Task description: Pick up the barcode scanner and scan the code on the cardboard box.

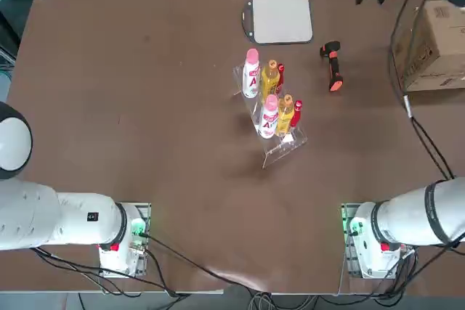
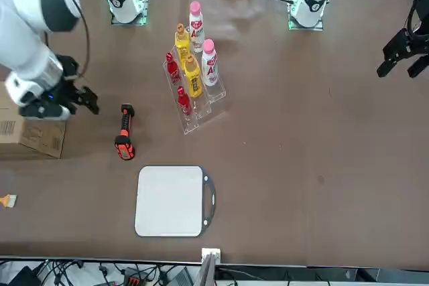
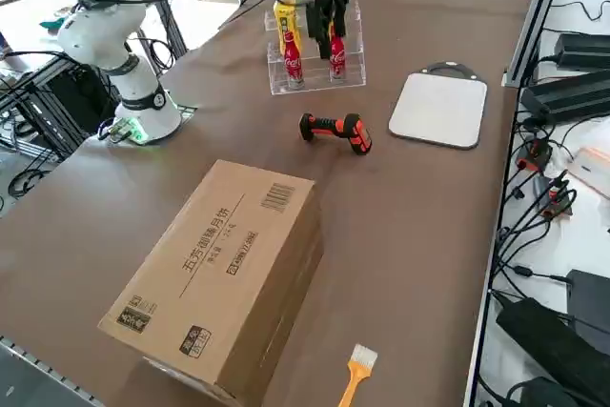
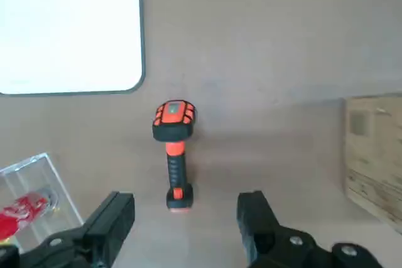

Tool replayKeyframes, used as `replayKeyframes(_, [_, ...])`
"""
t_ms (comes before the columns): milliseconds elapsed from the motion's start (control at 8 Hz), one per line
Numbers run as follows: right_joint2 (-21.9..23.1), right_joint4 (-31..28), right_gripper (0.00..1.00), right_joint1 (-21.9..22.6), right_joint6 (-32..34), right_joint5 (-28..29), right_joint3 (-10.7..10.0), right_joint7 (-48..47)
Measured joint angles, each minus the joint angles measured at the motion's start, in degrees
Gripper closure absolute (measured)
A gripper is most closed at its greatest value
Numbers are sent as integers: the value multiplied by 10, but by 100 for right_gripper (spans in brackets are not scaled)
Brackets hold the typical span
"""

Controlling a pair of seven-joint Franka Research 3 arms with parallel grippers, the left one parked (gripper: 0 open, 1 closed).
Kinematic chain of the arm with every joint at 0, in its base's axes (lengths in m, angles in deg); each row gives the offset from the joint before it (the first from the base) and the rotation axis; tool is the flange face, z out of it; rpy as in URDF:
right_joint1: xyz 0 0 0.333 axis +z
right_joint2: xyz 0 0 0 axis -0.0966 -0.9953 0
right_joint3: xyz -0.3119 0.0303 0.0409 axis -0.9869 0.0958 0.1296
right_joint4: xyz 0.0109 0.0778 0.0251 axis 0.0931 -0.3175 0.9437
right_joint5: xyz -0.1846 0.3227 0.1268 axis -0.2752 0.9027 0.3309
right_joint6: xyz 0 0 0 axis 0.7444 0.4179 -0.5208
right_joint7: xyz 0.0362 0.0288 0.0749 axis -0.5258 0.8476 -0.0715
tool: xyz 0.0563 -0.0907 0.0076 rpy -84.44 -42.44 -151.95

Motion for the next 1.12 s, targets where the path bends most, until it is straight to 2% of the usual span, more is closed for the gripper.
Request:
replayKeyframes(250, [-4, 80, 0, -20, 82, 0, -1, 0])
replayKeyframes(500, [-20, 131, 0, -30, 133, 11, -1, 0])
replayKeyframes(1125, [-39, 148, 0, -31, 146, 12, -1, 1])
